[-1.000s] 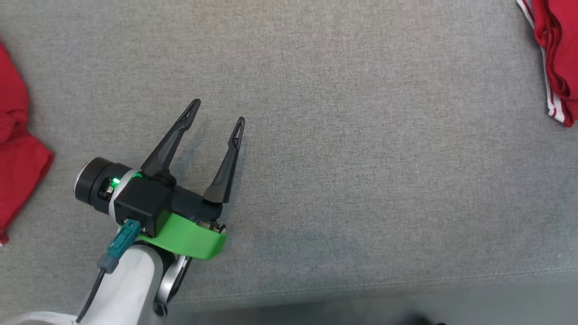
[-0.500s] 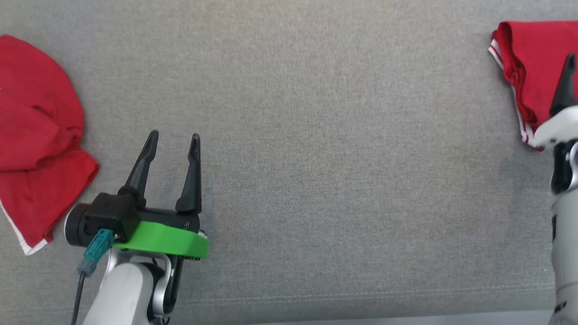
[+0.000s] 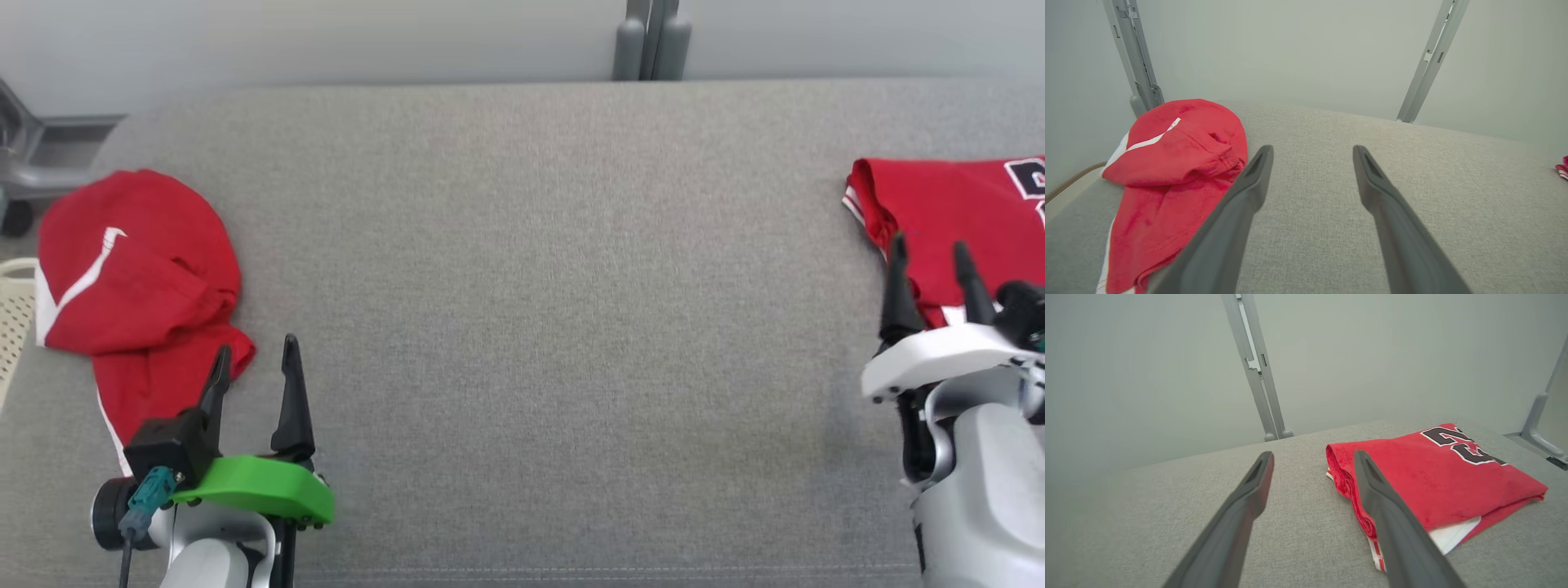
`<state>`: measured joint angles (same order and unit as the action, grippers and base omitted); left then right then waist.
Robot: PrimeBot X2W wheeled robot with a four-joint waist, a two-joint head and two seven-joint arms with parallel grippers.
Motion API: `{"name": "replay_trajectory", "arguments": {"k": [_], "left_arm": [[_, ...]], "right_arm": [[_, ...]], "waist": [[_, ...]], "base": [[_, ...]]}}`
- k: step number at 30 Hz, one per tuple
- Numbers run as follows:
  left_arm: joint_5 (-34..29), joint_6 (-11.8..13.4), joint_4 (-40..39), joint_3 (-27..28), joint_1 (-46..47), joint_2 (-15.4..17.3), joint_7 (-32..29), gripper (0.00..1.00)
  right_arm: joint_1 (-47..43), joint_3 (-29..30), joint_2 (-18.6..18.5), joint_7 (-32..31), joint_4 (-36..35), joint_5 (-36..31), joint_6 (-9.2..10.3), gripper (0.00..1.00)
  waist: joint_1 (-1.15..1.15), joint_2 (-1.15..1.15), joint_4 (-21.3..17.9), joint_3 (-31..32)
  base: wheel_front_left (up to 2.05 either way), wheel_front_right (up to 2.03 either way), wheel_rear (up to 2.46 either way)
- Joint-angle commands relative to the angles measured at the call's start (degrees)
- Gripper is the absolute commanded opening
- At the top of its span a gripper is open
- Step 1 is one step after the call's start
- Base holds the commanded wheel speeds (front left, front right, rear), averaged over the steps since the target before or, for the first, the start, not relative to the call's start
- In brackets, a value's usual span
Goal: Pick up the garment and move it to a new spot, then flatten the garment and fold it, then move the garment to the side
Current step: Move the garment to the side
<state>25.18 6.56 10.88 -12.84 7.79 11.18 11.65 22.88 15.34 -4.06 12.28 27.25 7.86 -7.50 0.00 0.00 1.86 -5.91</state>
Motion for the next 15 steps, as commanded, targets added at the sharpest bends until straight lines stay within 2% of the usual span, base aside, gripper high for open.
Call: {"name": "replay_trajectory", "arguments": {"k": [1, 9, 15], "left_arm": [[0.22, 0.30, 0.49, 0.20, -0.87, 0.73, -0.60, 1.00], [0.85, -1.62, 2.38, -1.14, -2.91, 2.18, -2.00, 1.00], [1.10, -2.46, 2.75, -1.33, -3.94, 3.09, -1.48, 1.00]], "right_arm": [[-1.62, -0.69, 0.13, -0.30, -1.39, 0.00, 0.03, 1.00], [-9.20, -8.09, 1.12, -3.04, -6.20, 5.94, 0.03, 1.00], [-13.99, -11.34, 1.04, -3.50, -8.79, 2.99, 0.03, 1.00]], "waist": [[0.00, 0.00, 0.96, 3.87], [0.00, 0.00, 0.52, 6.48], [0.00, 0.00, -0.07, 7.25]], "base": [[0.00, 0.00, 0.00], [0.00, 0.00, 0.00], [0.00, 0.00, 0.00]]}}
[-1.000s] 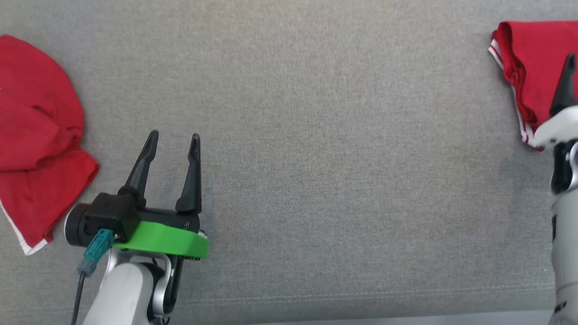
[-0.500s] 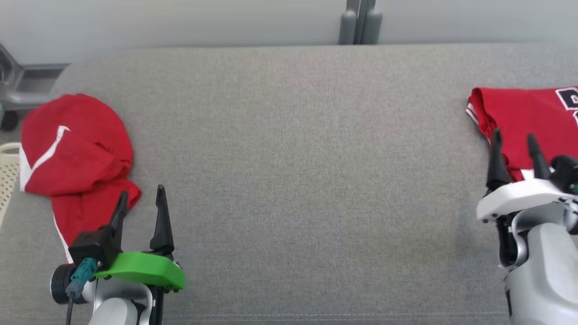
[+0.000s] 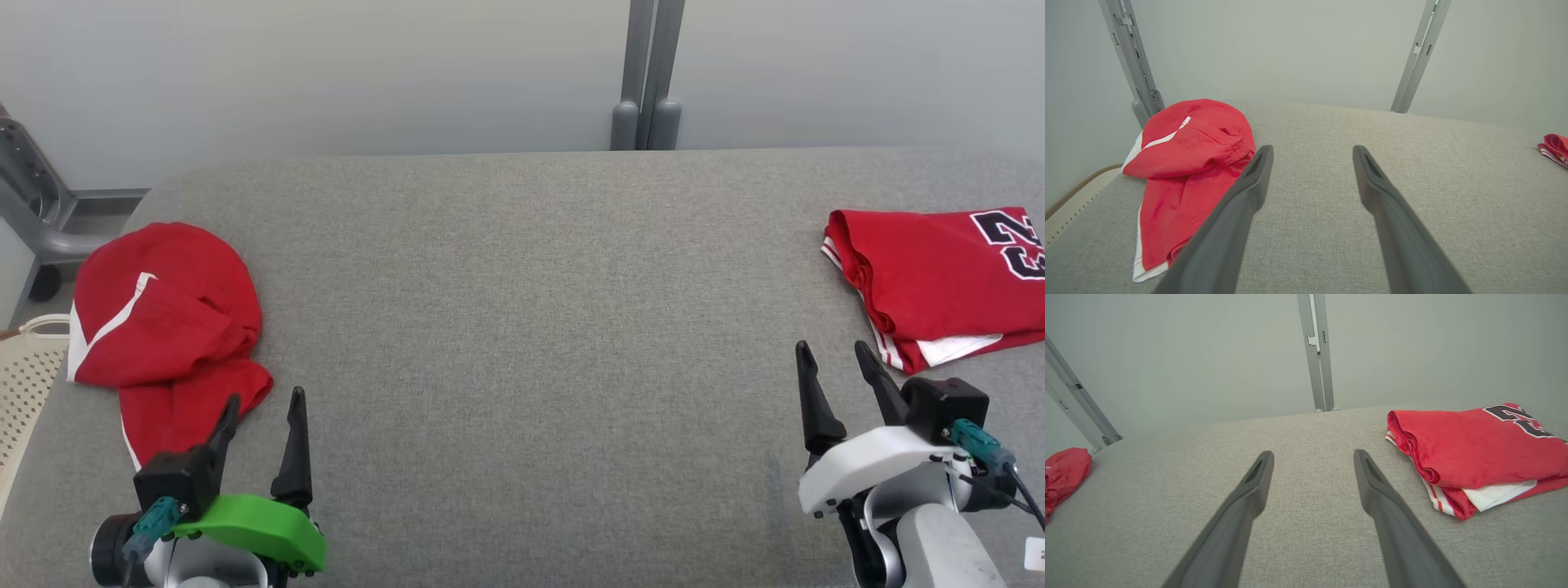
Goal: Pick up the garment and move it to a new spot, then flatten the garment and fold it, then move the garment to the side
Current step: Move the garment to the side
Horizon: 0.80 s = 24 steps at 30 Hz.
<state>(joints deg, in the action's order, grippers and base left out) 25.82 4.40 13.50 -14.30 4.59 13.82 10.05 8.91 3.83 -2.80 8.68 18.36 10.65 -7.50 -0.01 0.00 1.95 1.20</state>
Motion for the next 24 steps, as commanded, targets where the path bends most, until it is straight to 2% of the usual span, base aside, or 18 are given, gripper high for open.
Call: {"name": "replay_trajectory", "arguments": {"k": [1, 7, 13, 24], "left_arm": [[0.48, -0.32, 0.19, 0.24, -0.85, 0.58, 0.33, 1.00], [1.09, -0.07, 0.44, 1.10, -2.30, 0.80, 2.10, 1.00], [1.73, -1.22, 1.91, 0.90, -3.53, 1.30, 2.23, 1.00], [2.32, -0.42, 1.95, 0.81, -3.66, 0.86, 2.64, 1.00]], "right_arm": [[-0.85, -0.08, -0.23, -0.06, -0.43, -0.53, 0.03, 1.00], [-4.49, -0.27, -0.19, -0.56, -2.84, -2.37, 0.03, 1.00], [-6.06, -2.31, -0.16, -1.99, -2.86, -1.62, 0.03, 1.00], [-6.06, -3.62, -0.18, -2.33, -2.56, -1.28, 0.03, 1.00]], "waist": [[0.01, 0.00, -0.34, 0.25], [0.01, 0.00, -1.39, 0.68], [0.01, 0.00, -1.76, 0.49], [0.01, 0.00, -1.25, 0.28]], "base": [[0.00, 0.00, 0.00], [0.00, 0.00, 0.00], [0.00, 0.00, 0.00], [0.00, 0.00, 0.00]]}}
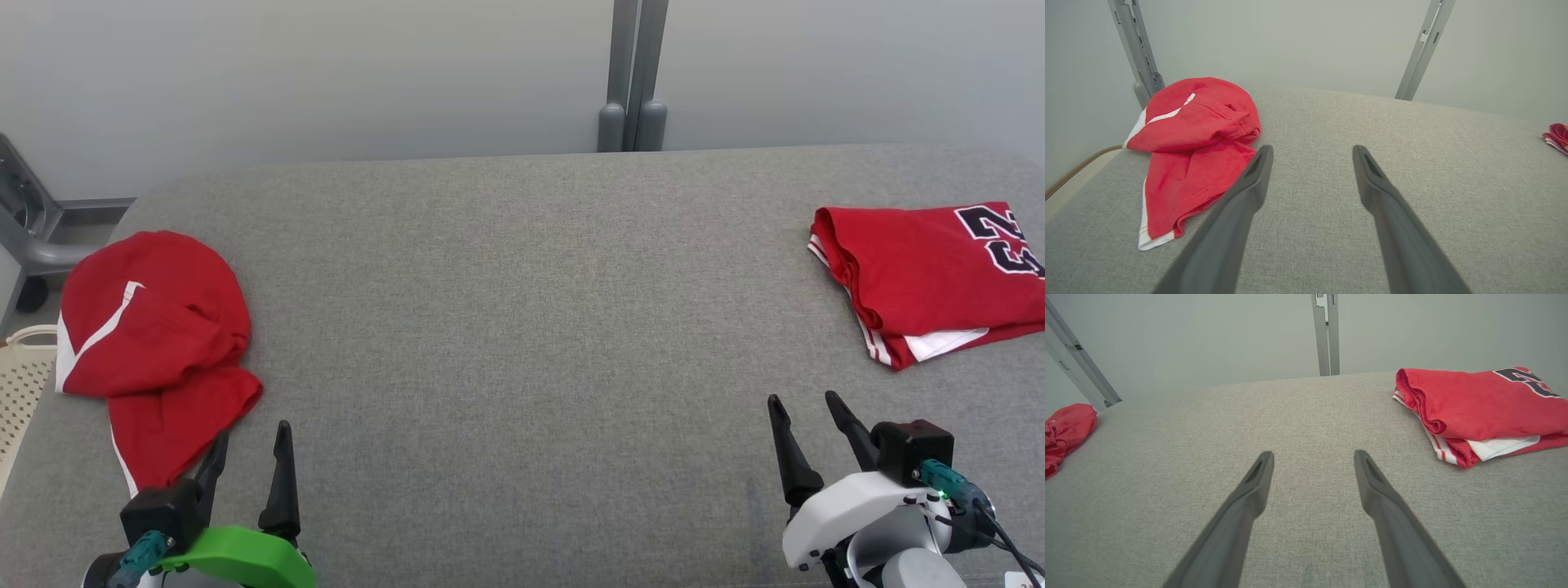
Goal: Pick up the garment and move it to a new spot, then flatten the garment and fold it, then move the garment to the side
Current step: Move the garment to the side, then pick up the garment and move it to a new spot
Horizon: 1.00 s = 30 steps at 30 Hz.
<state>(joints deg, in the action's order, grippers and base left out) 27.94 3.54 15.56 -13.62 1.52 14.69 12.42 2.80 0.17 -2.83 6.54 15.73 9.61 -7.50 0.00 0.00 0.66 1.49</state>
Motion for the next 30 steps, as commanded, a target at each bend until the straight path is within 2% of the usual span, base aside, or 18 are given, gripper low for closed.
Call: {"name": "replay_trajectory", "arguments": {"k": [1, 8, 17, 18, 19, 30], "left_arm": [[0.13, 0.50, -0.18, 0.14, -0.59, 0.08, 0.30, 1.00], [0.41, 0.31, 0.19, -0.26, 0.12, 0.04, 0.40, 1.00], [0.16, 0.69, -0.03, -0.53, 0.73, 0.26, 0.16, 1.00], [0.42, 0.35, 0.36, -0.36, 0.88, 0.56, 0.37, 1.00], [0.42, 0.35, 0.36, -0.36, 0.88, 0.56, 0.37, 1.00], [0.81, 1.39, -1.22, -0.08, -0.06, 1.23, 0.10, 1.00]], "right_arm": [[0.16, 0.08, -0.15, -0.20, 0.09, -0.34, 0.03, 1.00], [0.11, 0.63, -0.13, -0.65, 0.14, -1.29, 0.03, 1.00], [-0.44, 0.45, -0.14, -0.78, -0.03, -1.21, 0.03, 1.00], [-0.43, 0.30, -0.13, -0.68, -0.18, -0.96, 0.03, 1.00], [-0.43, 0.30, -0.13, -0.68, -0.18, -0.96, 0.03, 1.00], [0.40, -1.33, -0.15, -0.64, -0.68, -0.58, 0.03, 1.00]], "waist": [[0.00, 0.00, 0.05, -0.06], [0.00, 0.00, 1.05, -0.31], [0.00, 0.00, 6.02, -0.56], [0.00, 0.00, 7.74, -0.65], [0.00, 0.00, 7.74, -0.65], [0.00, 0.00, 17.65, -1.21]], "base": [[0.00, 0.00, 0.00], [0.00, 0.00, 0.00], [0.00, 0.00, 0.00], [0.00, 0.00, 0.00], [0.00, 0.00, 0.00], [0.00, 0.00, 0.00]]}}
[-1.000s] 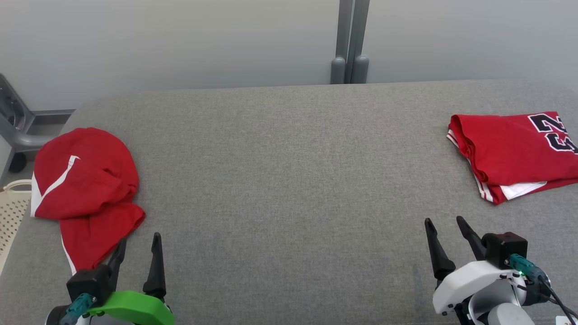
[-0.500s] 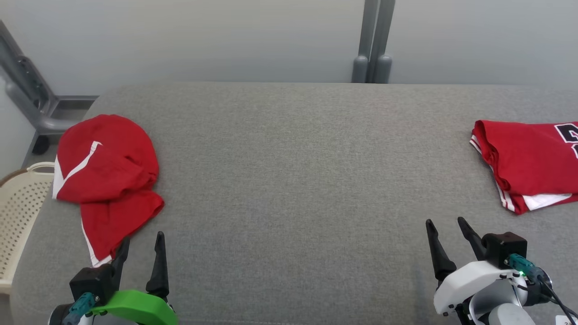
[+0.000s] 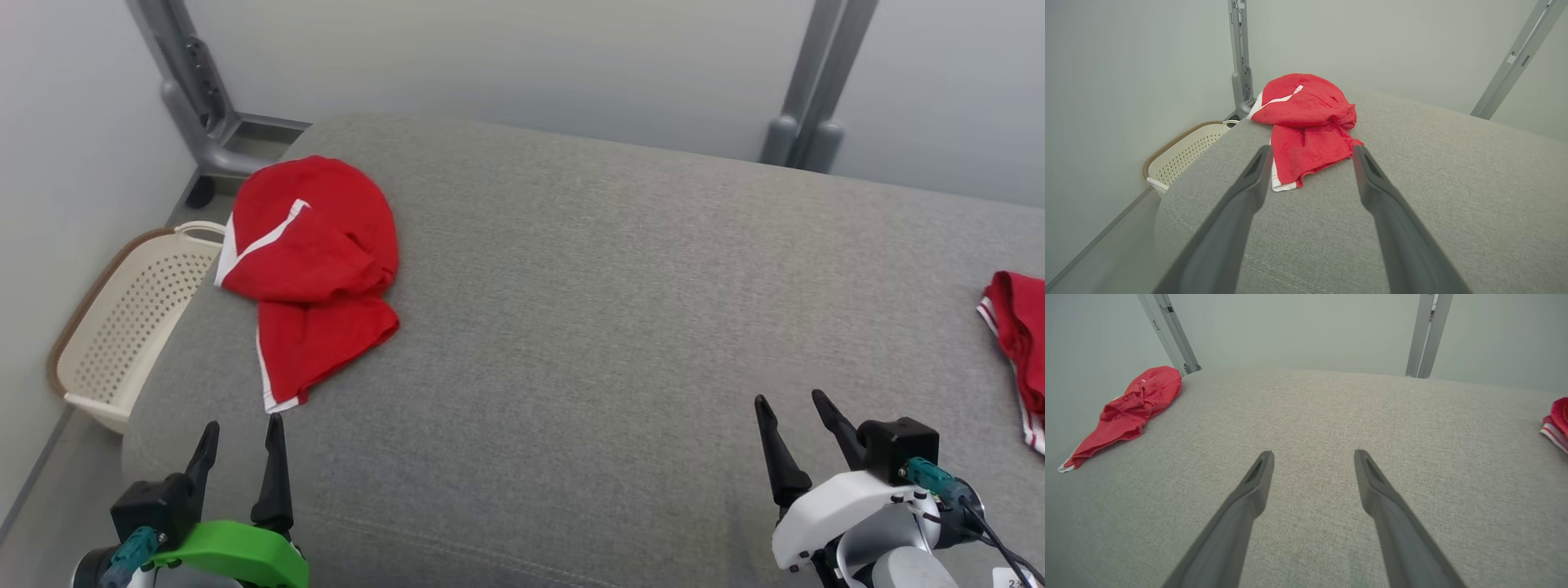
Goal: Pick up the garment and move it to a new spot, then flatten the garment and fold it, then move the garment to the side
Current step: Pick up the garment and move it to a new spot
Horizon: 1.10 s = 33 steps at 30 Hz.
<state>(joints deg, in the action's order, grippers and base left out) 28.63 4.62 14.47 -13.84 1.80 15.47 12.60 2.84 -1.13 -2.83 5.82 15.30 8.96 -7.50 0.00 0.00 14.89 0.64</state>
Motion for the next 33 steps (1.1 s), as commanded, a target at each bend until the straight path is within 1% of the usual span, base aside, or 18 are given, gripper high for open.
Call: {"name": "replay_trajectory", "arguments": {"k": [1, 5, 6, 9, 17, 21, 24, 26, 29, 30, 33], "left_arm": [[0.15, 0.48, -0.39, 0.15, -0.57, 0.49, -0.09, 1.00], [0.47, 0.38, -0.77, 0.12, -1.05, 0.63, -0.08, 1.00], [0.20, 0.96, -1.39, -0.23, -1.29, 0.43, -0.38, 1.00], [0.42, 1.07, -1.94, -0.05, -1.66, 0.81, -0.67, 1.00], [0.66, 1.23, -2.43, -0.27, -1.33, 0.72, -0.30, 1.00], [1.09, -0.08, -1.75, -1.37, 0.96, 0.26, -1.23, 1.00], [1.66, -1.51, 0.10, -2.56, 5.01, 0.61, -5.12, 1.00], [1.93, -3.05, 2.52, -3.54, 10.18, 0.79, -8.30, 1.00], [1.86, -4.90, 7.42, -5.50, 18.70, 0.54, -14.90, 1.00], [1.86, -4.90, 7.42, -5.50, 18.70, 0.54, -14.90, 1.00], [1.92, -7.06, 12.95, -6.92, 27.63, 0.33, -20.65, 1.00]], "right_arm": [[0.41, -0.21, -0.14, -0.01, -0.35, 0.03, 0.03, 1.00], [0.43, -0.02, -0.16, 0.15, -0.77, -0.13, 0.03, 1.00], [0.34, 0.08, -0.14, 0.11, -0.72, -0.41, 0.03, 1.00], [0.27, 0.20, -0.16, -0.14, -0.88, -0.74, 0.03, 1.00], [0.68, -0.45, -0.16, -0.61, -1.96, -1.06, 0.03, 1.00], [0.88, -0.30, -0.16, -1.18, -2.98, -1.68, 0.03, 1.00], [1.32, -0.43, -0.15, -1.90, -4.23, -2.50, 0.03, 1.00], [1.90, -0.58, -0.16, -2.68, -5.58, -3.41, 0.03, 1.00], [2.93, -0.81, -0.17, -4.32, -8.16, -5.13, 0.03, 1.00], [2.93, -0.81, -0.17, -4.32, -8.16, -5.13, 0.03, 1.00], [4.07, -1.52, -0.17, -6.16, -10.85, -6.84, 0.03, 1.00]], "waist": [[0.00, 0.00, 4.16, -0.43], [0.00, 0.00, 6.89, -0.74], [0.00, 0.00, 8.02, -0.81], [0.00, 0.00, 9.10, -0.91], [0.00, 0.00, 9.65, -1.63], [0.00, 0.00, 9.12, -2.76], [0.00, 0.00, 8.73, -4.20], [0.00, 0.00, 8.21, -5.82], [0.00, 0.00, 7.02, -8.97], [0.00, 0.00, 7.02, -8.97], [0.00, 0.00, 5.29, -12.13]], "base": [[0.00, 0.00, 0.00], [0.00, 0.00, 0.00], [0.00, 0.00, 0.00], [0.00, 0.00, 0.00], [0.00, 0.00, 0.00], [0.00, 0.00, 0.00], [0.00, 0.00, 0.00], [0.00, 0.00, 0.00], [0.00, 0.00, 0.00], [0.00, 0.00, 0.00], [0.00, 0.00, 0.00]]}}
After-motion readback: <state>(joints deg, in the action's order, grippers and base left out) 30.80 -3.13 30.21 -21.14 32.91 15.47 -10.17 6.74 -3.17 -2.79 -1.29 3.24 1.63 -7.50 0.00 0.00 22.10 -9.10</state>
